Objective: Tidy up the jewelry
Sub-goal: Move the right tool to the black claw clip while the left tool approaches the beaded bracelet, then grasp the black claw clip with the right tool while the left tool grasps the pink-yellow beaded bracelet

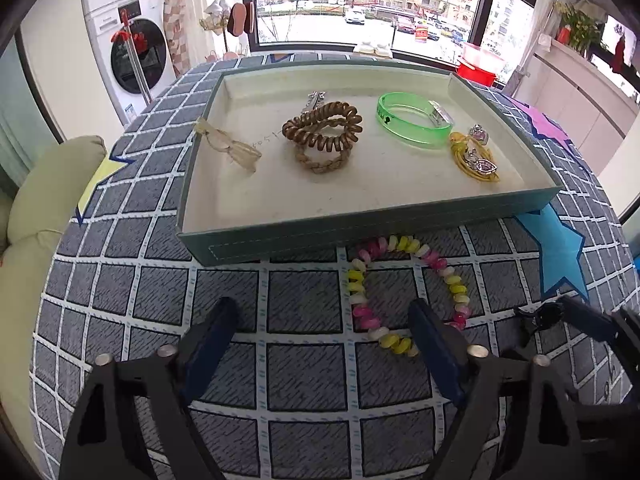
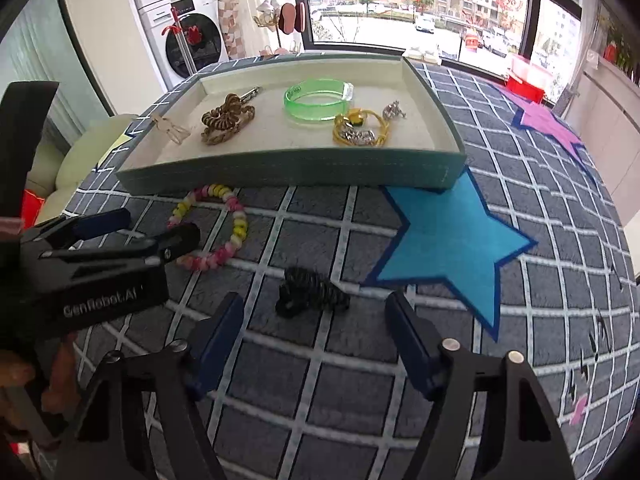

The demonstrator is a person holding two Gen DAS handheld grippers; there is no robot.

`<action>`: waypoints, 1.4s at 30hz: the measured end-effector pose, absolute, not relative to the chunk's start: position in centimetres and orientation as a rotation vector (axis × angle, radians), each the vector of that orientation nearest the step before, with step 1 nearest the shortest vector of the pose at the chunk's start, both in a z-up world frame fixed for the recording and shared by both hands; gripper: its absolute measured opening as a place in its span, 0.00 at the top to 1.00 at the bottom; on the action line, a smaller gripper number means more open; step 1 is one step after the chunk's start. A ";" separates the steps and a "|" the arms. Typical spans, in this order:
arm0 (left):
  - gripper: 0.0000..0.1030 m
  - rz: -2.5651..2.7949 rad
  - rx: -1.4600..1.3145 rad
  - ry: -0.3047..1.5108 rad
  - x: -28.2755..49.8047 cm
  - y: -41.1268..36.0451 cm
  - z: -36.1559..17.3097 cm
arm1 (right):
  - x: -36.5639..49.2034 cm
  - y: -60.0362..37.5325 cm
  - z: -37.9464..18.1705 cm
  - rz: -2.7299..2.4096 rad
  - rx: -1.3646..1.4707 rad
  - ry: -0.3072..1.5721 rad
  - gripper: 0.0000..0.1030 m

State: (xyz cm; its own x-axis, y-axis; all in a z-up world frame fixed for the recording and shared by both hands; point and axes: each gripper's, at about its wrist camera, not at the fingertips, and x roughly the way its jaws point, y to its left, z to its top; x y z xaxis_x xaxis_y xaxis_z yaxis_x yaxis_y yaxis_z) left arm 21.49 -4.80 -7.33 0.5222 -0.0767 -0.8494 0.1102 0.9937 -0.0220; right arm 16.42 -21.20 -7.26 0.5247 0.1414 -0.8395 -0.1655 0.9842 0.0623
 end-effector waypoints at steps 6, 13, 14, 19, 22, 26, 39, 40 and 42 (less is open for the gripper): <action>0.30 -0.144 0.065 1.007 21.6 -6.0 -7.0 | 16.7 -20.5 -7.2 0.158 -0.083 0.970 0.61; 0.78 -0.227 0.120 0.999 21.2 -7.5 -6.6 | 16.5 -21.5 -7.0 0.135 -0.044 0.979 0.62; 0.78 -0.248 0.111 1.000 21.2 -7.5 -6.5 | 16.5 -21.7 -6.9 0.133 -0.036 0.982 0.62; 0.78 -0.315 0.026 1.012 20.7 -6.5 -6.2 | 16.1 -22.9 -6.2 0.125 0.022 0.984 0.62; 0.78 -0.338 -0.008 1.018 20.2 -5.7 -5.8 | 15.7 -23.4 -5.9 0.121 0.044 0.983 0.62; 0.78 -0.355 -0.023 1.005 19.6 -4.9 -5.0 | 15.3 -23.9 -5.4 0.121 0.079 0.984 0.62; 0.78 -0.399 -0.056 0.894 18.5 -2.5 -0.6 | 14.5 -24.3 -3.3 0.118 0.124 0.978 0.62; 0.78 -0.400 -0.057 0.888 18.5 -2.4 -0.4 | 14.5 -24.2 -3.1 0.118 0.121 0.976 0.62; 0.78 -0.404 -0.063 0.875 18.5 -2.1 0.1 | 14.5 -24.3 -2.6 0.117 0.121 0.972 0.62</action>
State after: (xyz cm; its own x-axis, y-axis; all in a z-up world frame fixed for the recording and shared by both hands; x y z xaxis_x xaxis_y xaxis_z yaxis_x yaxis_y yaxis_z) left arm 18.55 -2.08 0.07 0.5702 -0.3700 -0.7335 0.3186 0.9226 -0.2176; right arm 14.55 -24.25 -2.60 0.5587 0.1535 -0.8150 -0.0451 0.9869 0.1550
